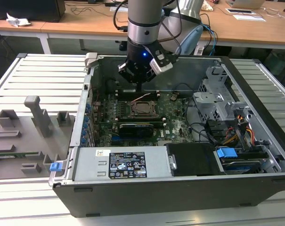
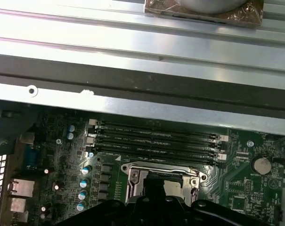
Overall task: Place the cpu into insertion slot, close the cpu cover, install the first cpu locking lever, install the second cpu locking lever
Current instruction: 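Install the first cpu locking lever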
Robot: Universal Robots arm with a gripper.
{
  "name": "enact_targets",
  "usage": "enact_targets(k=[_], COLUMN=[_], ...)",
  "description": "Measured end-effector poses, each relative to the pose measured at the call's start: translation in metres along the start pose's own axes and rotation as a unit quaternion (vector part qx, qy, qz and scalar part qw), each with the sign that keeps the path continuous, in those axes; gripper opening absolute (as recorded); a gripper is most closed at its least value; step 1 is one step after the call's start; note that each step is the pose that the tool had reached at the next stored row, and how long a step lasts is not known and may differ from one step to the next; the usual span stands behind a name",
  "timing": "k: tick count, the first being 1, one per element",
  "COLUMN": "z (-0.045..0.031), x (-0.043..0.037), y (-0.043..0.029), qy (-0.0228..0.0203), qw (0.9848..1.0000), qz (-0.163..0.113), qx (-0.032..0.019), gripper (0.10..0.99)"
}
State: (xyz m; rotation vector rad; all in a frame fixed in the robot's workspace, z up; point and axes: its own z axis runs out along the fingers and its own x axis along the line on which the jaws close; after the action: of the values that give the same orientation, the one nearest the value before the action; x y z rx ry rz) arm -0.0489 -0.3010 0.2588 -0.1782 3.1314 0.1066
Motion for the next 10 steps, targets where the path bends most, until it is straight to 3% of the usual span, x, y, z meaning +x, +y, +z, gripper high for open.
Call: enact_targets(k=[1, 2, 3, 4, 10], z=[0.0002, 0.0003, 0.0005, 0.0009, 0.0064], x=[-0.0001, 0.0000, -0.0002, -0.0005, -0.0019], y=[-0.0003, -0.0007, -0.0009, -0.0010, -0.0016], qy=[-0.0010, -0.0026, -0.0038, -0.0045, -0.0072], qw=[1.0000, 0.9997, 0.9995, 0.9993, 0.9991], qz=[0.000, 0.000, 0.001, 0.003, 0.020], qx=[-0.0089, -0.0233, -0.0325, -0.0364, -0.0371], gripper=[0.106, 0.106, 0.106, 0.106, 0.106])
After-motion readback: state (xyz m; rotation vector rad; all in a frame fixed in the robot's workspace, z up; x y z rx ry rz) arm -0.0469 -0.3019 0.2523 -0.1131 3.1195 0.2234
